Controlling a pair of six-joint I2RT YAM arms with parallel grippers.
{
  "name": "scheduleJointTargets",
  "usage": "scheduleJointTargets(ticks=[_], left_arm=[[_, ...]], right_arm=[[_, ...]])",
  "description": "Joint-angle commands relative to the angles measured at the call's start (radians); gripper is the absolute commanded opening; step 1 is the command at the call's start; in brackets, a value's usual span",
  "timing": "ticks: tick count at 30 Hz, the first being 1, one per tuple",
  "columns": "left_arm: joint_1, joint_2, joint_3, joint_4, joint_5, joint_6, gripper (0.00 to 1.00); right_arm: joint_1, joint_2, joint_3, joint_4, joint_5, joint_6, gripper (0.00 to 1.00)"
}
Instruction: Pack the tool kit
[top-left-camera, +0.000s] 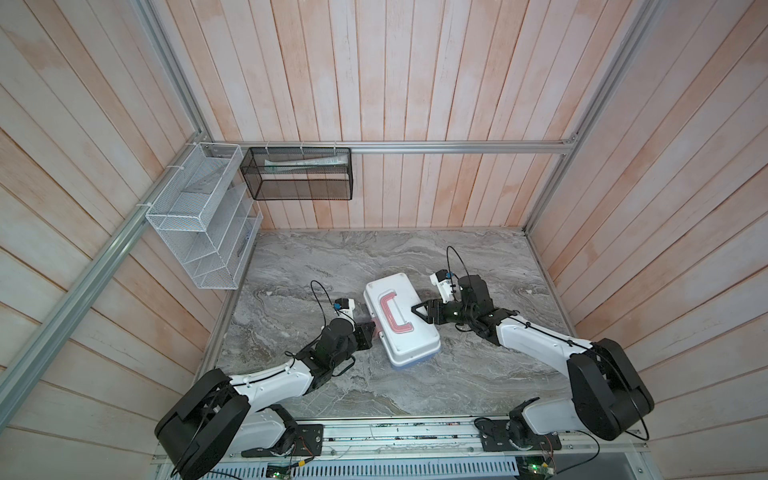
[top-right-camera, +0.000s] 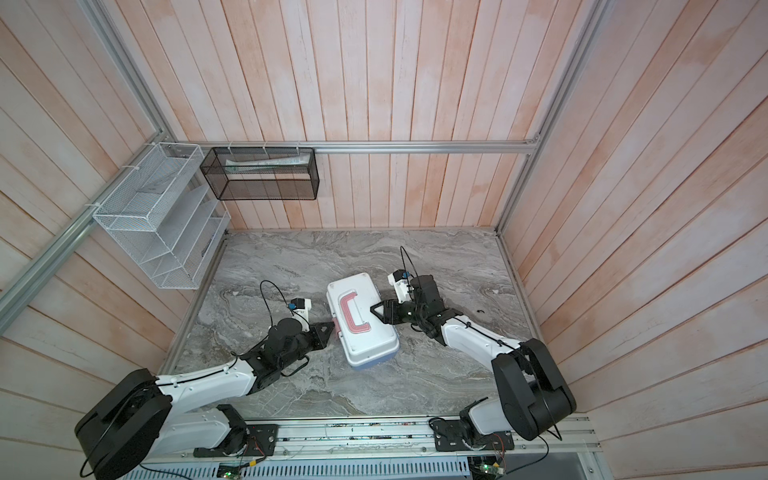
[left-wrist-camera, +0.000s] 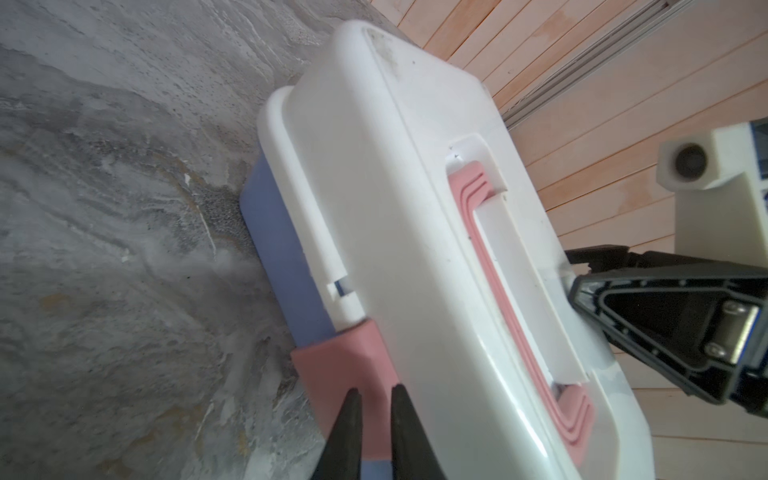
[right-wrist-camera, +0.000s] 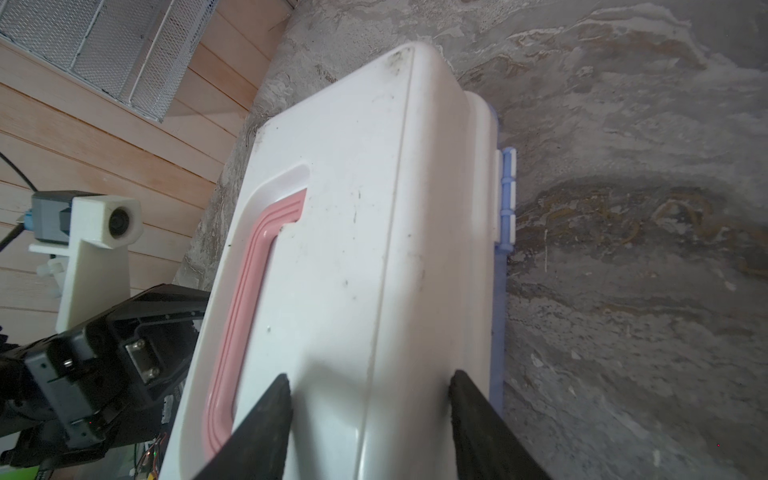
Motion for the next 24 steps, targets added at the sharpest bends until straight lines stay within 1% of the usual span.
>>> scheduleJointTargets(ticks=[1, 5, 7, 12, 18, 24], left_arm=[[0.011, -0.048, 0.011, -0.117, -0.049, 0.035, 0.16], [0.014, -0.091, 0.003, -0.187, -0.057, 0.034, 0.15], [0.014, -0.097, -0.010, -0.203, -0.050, 0.027, 0.12], [0.014, -0.089, -0.047, -0.160, -0.025, 0.027, 0.05], [0.009, -0.024, -0.013, -0.097, 0.005, 0.052, 0.00], [-0.015, 0.086, 0.052, -0.076, 0.031, 0.081, 0.00]], right_arm=[[0.009, 0.009, -0.021, -0.135, 0.034, -0.030, 0.57], [0.009, 0.015, -0.015, -0.122, 0.034, -0.024, 0.58], [0.010, 0.021, -0.015, -0.118, 0.032, -0.024, 0.58], [0.010, 0.040, -0.004, -0.115, 0.020, -0.029, 0.58], [0.010, 0.041, -0.003, -0.115, 0.015, -0.029, 0.58], [0.010, 0.032, -0.020, -0.101, 0.011, -0.020, 0.58]])
